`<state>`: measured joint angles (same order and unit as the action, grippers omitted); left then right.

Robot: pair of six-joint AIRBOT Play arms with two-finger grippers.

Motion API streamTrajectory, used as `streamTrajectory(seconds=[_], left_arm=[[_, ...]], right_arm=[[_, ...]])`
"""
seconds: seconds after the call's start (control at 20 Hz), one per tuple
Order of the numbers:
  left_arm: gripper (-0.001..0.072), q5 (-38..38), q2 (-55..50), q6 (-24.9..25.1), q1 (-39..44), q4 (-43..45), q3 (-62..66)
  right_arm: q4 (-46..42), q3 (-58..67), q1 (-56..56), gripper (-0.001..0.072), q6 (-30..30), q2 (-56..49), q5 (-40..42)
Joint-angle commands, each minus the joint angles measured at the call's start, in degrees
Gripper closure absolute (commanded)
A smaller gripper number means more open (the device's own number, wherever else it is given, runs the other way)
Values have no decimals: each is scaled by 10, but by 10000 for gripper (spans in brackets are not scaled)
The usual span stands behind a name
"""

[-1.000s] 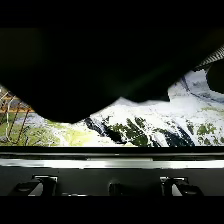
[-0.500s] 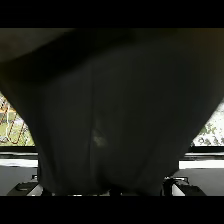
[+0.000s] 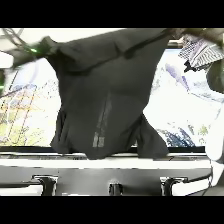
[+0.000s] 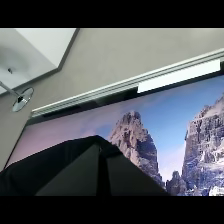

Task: Fold the clothes and pants, and hang the long-sleeved shirts on hangers.

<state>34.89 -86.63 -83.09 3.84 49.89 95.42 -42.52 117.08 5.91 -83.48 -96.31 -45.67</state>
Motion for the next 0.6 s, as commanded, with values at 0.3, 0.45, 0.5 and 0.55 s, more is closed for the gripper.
streamTrajectory(seconds=[0.3, 0.45, 0.5, 0.55], left_arm=[[669, 19, -196, -66, 27, -4, -4], [67, 95, -176, -89, 5, -8, 10], [22, 131, -162, -89, -8, -7, 19], [22, 169, -141, -89, -25, -7, 27]], right_arm=[[-16, -9, -42, 590, -1, -181, -47], [-18, -9, -16, 432, -14, -150, -147], [-16, -9, 1, 287, -13, -130, -192], [-11, -9, 18, 168, -4, -108, -237]])
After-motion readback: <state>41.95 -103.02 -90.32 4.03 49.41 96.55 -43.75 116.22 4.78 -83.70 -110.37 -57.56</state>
